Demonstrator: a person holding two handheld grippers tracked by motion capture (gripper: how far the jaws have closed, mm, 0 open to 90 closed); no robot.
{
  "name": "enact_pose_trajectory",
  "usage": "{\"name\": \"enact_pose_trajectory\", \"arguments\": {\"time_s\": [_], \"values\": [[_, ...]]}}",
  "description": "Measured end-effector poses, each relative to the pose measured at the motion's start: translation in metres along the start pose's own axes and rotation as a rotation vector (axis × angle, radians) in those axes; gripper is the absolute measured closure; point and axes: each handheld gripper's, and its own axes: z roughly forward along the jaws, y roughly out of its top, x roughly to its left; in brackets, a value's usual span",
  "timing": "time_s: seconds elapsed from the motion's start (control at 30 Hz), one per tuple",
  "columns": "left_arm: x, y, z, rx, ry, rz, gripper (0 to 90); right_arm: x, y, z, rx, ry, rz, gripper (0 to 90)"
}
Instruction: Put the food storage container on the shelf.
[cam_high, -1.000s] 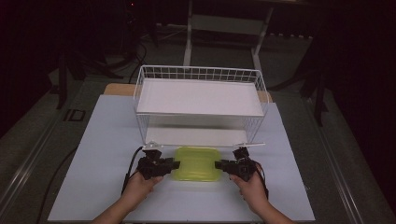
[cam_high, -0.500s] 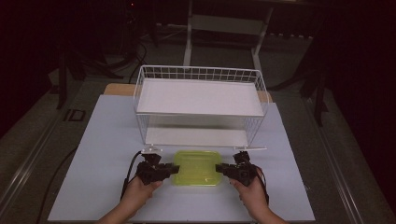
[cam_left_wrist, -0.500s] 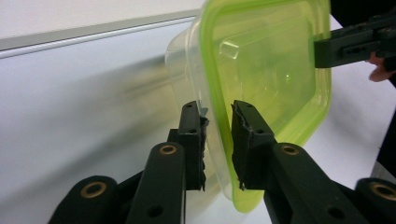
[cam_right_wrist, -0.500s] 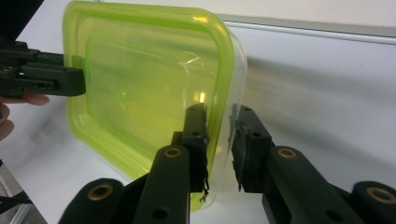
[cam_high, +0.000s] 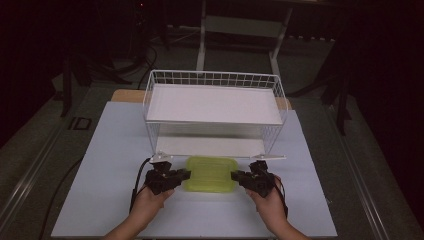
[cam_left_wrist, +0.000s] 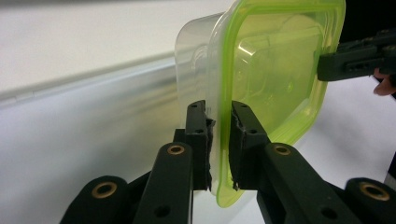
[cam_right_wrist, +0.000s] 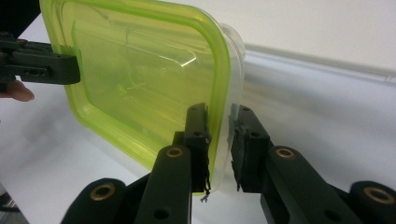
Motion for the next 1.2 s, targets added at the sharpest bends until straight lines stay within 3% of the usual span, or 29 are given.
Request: {"name": "enact_pose_trajectory", "arguments": {"time_s": [0.4,0.63,0.9,1.2], "values": [[0.003,0.029,0.004,-0.076,-0.002,0.019,80.3,-0.004,0.029,-0.009,-0.084,-0.045,-0.04,77.8],[0.015,0.042,0.022,-0.115,0.002,0.035,80.3,-0.016,0.045,0.0,-0.128,-0.076,-0.046,77.7],[0.028,0.037,0.043,-0.094,0.004,-0.009,80.2,-0.028,0.044,0.02,-0.13,-0.111,-0.028,77.5],[0.036,0.037,0.057,-0.088,0.016,-0.012,80.1,-0.036,0.043,0.033,-0.12,-0.138,-0.031,77.2]]}}
